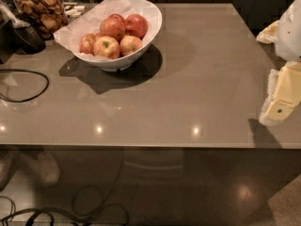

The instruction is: Pick apple from white bowl

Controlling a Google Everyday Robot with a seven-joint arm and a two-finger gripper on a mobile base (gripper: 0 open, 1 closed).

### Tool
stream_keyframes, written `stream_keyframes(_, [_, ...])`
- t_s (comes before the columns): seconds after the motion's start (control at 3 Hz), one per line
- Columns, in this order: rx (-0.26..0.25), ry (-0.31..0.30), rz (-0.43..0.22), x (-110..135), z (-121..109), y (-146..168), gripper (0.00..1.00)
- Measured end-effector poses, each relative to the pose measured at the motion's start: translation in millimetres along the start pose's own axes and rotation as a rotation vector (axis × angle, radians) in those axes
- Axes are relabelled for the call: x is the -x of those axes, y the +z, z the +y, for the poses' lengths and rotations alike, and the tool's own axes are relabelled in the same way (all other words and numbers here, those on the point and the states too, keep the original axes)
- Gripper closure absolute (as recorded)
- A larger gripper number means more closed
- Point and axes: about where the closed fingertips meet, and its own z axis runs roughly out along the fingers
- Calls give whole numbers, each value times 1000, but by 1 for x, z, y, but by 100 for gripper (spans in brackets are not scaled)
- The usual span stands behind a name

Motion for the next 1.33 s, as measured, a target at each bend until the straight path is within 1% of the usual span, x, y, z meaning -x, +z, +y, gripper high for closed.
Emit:
stream_keyframes(0.33, [0, 0, 0, 0, 0, 0, 0])
stream_keyframes(0.67, [6, -42, 21, 31, -11, -2, 0])
stream_keyframes(1.0, [14, -109, 46, 74, -28, -1, 0])
stream_keyframes(1.33, [13, -203, 43, 109, -33, 1, 0])
